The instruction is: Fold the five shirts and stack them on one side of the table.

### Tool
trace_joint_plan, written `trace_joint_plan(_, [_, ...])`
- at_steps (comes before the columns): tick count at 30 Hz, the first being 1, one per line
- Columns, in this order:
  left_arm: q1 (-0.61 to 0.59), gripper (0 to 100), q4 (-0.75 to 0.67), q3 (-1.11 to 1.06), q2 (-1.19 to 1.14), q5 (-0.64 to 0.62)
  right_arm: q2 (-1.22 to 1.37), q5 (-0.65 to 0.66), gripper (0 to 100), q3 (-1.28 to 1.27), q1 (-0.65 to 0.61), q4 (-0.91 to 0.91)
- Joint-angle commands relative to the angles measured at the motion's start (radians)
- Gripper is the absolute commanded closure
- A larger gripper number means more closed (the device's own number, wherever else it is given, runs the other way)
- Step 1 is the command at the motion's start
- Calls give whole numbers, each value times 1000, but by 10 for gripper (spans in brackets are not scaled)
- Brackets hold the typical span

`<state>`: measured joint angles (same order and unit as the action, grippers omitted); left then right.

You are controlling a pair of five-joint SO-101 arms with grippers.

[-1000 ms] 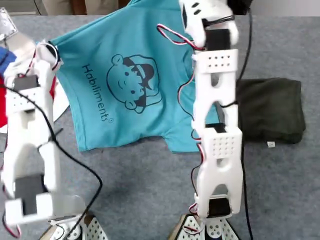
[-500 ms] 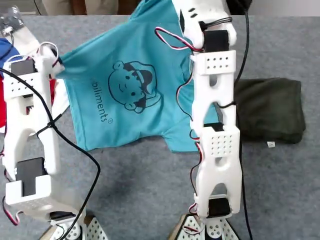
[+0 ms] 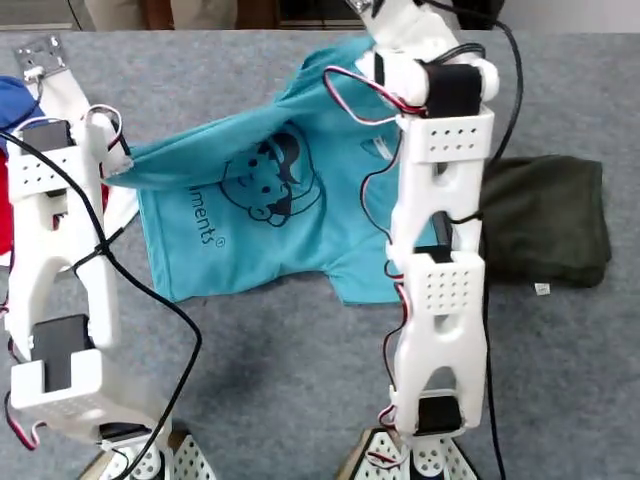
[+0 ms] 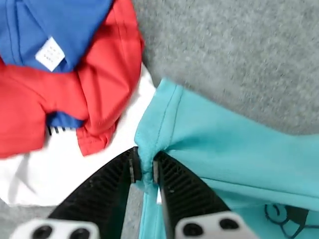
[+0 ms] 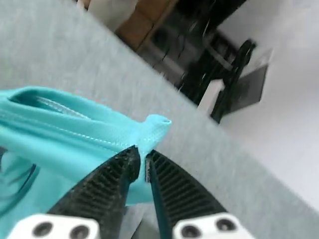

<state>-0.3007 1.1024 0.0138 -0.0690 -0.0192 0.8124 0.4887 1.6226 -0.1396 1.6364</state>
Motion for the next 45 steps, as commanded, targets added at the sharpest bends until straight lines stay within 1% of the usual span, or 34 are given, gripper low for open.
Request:
trace_joint_plan(1, [28, 982, 2, -57, 13, 32, -5, 11, 995, 42, 42, 74])
trace_joint_plan(5, [72, 982, 0, -147, 13, 43, -10, 35, 995, 42, 44, 144])
trace_joint_plan(9, [84, 982, -25, -180, 13, 41, -13, 37, 995, 42, 45, 150])
trace_joint_plan(13, [81, 982, -18, -175, 15, 44, -61, 26, 995, 39, 45, 152])
trace_joint_plan(16, [80, 982, -9, -175, 15, 44, -122, -55, 995, 33, 45, 152])
trace_joint_plan(18, [87, 982, 32, -158, 15, 44, -166, -94, 995, -18, 47, 152])
trace_joint_plan(20, [91, 982, 80, -132, 15, 40, -225, -109, 995, -130, 47, 152])
trace_joint_plan(24, [80, 982, 129, -94, 15, 40, -397, -144, 995, -460, 41, 152])
trace_joint_plan(30, [81, 982, 137, -103, 15, 40, -604, -137, 995, -912, 47, 117])
trace_joint_plan(34, [86, 982, 141, -103, 15, 44, -676, -100, 995, -1185, 71, 2])
trace_joint_plan(38, [87, 982, 184, -104, 15, 48, -759, -95, 995, -1438, 68, -110])
trace_joint_plan(42, [89, 982, 193, -153, 15, 48, -852, -95, 995, -1685, 81, -250])
trace_joint_plan(45, [89, 982, 192, -195, 15, 75, -908, -95, 995, -1840, 94, -347])
